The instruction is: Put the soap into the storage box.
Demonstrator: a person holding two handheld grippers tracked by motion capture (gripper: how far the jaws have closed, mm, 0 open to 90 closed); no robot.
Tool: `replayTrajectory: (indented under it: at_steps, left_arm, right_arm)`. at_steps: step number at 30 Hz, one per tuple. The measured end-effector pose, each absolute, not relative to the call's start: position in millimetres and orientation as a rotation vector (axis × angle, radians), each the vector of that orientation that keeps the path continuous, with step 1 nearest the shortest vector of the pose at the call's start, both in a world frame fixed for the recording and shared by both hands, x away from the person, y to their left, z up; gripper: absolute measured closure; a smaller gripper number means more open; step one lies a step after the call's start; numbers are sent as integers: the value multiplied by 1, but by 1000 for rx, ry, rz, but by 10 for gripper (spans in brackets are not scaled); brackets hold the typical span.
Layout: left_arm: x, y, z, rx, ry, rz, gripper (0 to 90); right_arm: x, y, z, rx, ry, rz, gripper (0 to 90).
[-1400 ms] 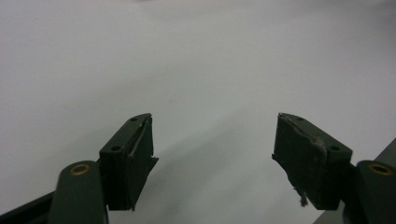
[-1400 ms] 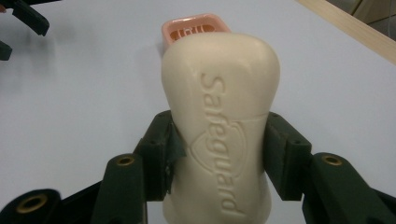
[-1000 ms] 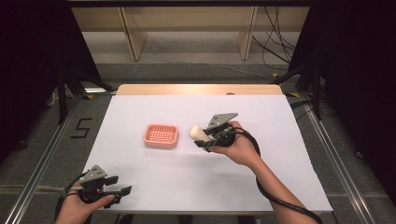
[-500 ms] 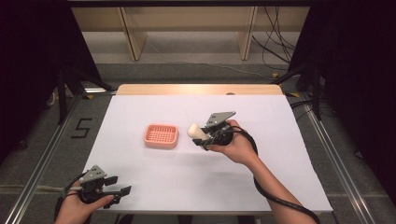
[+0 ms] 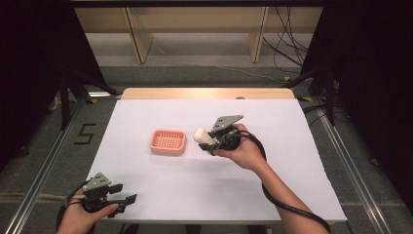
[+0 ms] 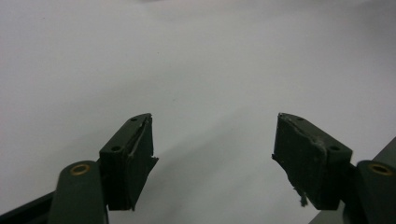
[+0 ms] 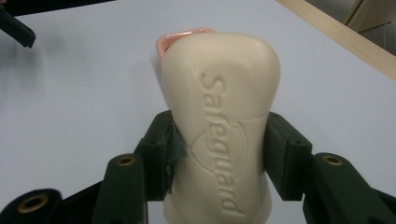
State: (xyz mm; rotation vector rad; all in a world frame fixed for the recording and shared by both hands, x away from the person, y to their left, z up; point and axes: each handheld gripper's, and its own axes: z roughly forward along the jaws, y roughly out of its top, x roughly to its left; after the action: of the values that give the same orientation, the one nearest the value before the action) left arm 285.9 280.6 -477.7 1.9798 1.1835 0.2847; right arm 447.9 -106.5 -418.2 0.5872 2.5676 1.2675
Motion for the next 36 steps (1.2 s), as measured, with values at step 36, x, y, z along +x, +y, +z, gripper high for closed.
replayTrajectory:
  at_steps: [36]
  left_arm:
    - [286,281,-477,1980,1183,285,283]
  right_arm:
    - [455,-90,-420,604,2549,1283,505]
